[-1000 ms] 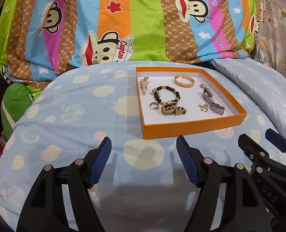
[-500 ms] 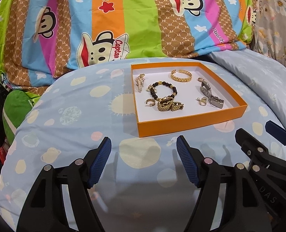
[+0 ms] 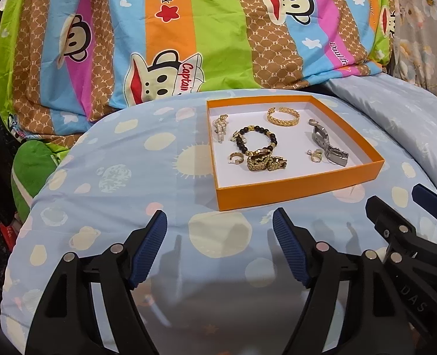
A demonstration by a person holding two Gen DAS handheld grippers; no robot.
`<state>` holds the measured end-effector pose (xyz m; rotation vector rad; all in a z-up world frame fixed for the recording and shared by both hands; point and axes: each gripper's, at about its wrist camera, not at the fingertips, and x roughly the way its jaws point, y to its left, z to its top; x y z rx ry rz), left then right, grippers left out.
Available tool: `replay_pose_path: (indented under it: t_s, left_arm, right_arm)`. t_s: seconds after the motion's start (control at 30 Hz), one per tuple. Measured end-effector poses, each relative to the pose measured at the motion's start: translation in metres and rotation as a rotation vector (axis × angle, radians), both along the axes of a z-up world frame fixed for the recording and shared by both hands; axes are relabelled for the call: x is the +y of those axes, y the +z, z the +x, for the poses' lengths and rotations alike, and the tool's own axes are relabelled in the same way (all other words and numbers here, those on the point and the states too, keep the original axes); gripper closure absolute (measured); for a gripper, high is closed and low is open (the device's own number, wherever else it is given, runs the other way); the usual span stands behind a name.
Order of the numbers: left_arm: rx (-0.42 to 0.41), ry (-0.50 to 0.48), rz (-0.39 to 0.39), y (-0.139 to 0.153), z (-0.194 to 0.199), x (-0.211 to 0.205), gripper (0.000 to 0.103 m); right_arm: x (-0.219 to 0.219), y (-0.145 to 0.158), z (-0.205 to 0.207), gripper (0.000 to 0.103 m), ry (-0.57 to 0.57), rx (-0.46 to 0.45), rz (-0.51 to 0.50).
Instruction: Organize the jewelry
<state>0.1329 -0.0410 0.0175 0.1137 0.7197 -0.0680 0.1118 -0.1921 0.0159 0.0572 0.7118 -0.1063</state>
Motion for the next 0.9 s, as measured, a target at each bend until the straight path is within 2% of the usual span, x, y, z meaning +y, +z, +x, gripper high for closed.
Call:
replay_pose_path:
  t_s: [0.8, 0.9]
  left_arm:
    - [0.000, 0.014, 0.019, -0.0003, 0.0015, 0.0004, 0.029]
    - [0.005, 0.017, 0.020, -0.0015, 0.0021, 0.0002, 0.026]
  right_arm:
    - [-0.0001, -0.0005, 0.0003, 0.031, 0.000, 0.000, 0.000]
    - [-0.0020, -0.0003, -0.0001, 0.031, -0.004, 0.000, 0.002]
